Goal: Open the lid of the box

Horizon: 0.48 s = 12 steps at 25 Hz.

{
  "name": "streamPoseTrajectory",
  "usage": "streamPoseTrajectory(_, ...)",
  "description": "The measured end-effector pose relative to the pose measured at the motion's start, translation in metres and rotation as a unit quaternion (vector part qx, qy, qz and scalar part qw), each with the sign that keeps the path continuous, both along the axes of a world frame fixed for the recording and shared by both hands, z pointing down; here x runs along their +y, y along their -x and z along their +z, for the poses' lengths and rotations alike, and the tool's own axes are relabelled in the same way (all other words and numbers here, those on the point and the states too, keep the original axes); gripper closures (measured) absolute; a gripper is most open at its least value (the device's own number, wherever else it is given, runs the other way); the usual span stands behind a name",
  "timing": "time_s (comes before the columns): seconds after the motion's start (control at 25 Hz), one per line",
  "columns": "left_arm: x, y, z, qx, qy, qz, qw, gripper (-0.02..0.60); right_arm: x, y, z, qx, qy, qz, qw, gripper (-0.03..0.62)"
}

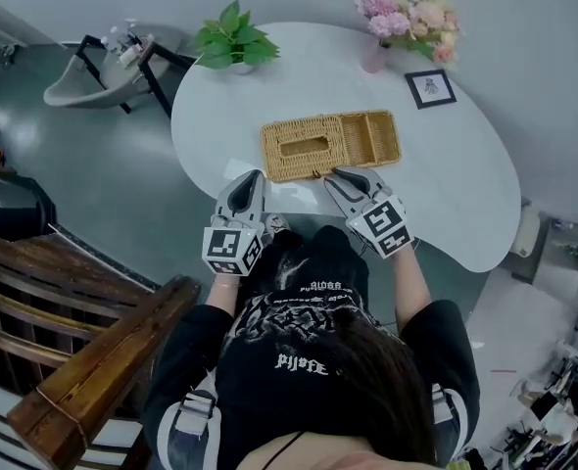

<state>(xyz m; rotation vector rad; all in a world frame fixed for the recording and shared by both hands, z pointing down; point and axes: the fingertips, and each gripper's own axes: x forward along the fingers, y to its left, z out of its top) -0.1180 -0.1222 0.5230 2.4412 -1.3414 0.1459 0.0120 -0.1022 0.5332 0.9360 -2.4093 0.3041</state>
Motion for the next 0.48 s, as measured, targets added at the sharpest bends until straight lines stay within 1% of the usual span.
streamPoseTrajectory(0.04,-0.001,0.002,0.001,0.001,0.000,-0.001,1.0000,0.557,0.001,0.002,0.001,0.005,0.002,-0.006,1.000,0.456)
streamPoseTrajectory(0.08,-0.002,0.003,0.001,0.002,0.001,-0.003,1.0000,0.555,0.002,0.004,0.002,0.012,0.003,-0.013,1.000,0.445)
streamPoseTrajectory(0.32,-0.003,0.002,0.004,0.002,0.007,-0.016,0.9998,0.557,0.002,0.011,0.011,0.067,-0.008,-0.069,0.995,0.445)
streamPoseTrajectory(0.48,-0.002,0.003,0.005,0.004,0.016,-0.028,0.9995,0.555,0.007,0.021,0.017,0.091,0.007,-0.137,0.986,0.427)
